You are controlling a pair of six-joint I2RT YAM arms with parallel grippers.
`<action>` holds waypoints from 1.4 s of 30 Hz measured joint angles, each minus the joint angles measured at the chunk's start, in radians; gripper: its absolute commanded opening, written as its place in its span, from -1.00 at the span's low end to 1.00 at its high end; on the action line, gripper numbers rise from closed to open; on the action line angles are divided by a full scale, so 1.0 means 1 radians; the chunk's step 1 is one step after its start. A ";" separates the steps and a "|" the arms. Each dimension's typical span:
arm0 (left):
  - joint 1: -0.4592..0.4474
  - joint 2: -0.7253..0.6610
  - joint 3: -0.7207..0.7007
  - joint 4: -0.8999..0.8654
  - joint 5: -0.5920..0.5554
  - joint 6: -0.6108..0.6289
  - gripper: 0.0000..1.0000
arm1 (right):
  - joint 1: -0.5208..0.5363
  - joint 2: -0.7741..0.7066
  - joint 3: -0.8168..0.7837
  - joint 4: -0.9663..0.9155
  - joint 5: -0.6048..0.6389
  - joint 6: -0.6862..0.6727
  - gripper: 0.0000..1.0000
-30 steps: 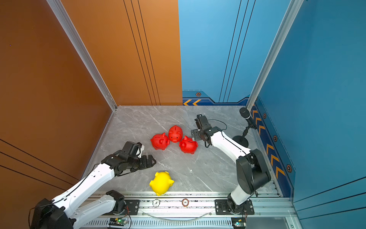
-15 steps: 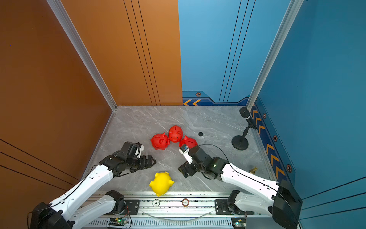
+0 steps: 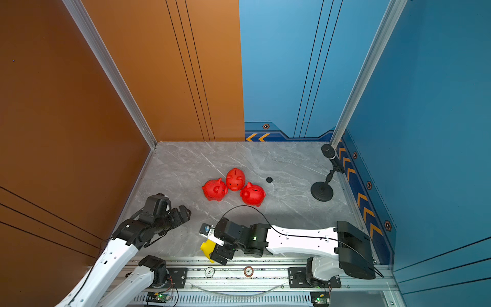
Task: Open piggy banks
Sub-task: Adjust the piggy bank at the center of the board.
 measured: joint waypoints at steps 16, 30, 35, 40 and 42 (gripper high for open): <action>0.019 -0.273 0.000 -0.127 -0.225 -0.110 0.95 | -0.014 0.352 0.328 -0.154 0.247 0.049 0.95; 0.017 -0.225 -0.029 -0.060 -0.116 -0.060 0.95 | -0.267 0.307 0.272 -0.230 0.251 0.195 0.94; 0.013 -0.142 -0.059 0.049 0.064 -0.007 0.95 | -0.285 0.223 0.183 -0.193 0.213 0.199 0.95; -0.048 -0.057 -0.079 0.137 0.182 0.021 0.95 | -0.296 0.186 0.139 -0.139 0.175 0.203 0.95; -0.092 -0.030 -0.081 0.167 0.200 0.026 0.95 | -0.305 0.183 0.132 -0.125 0.167 0.204 0.96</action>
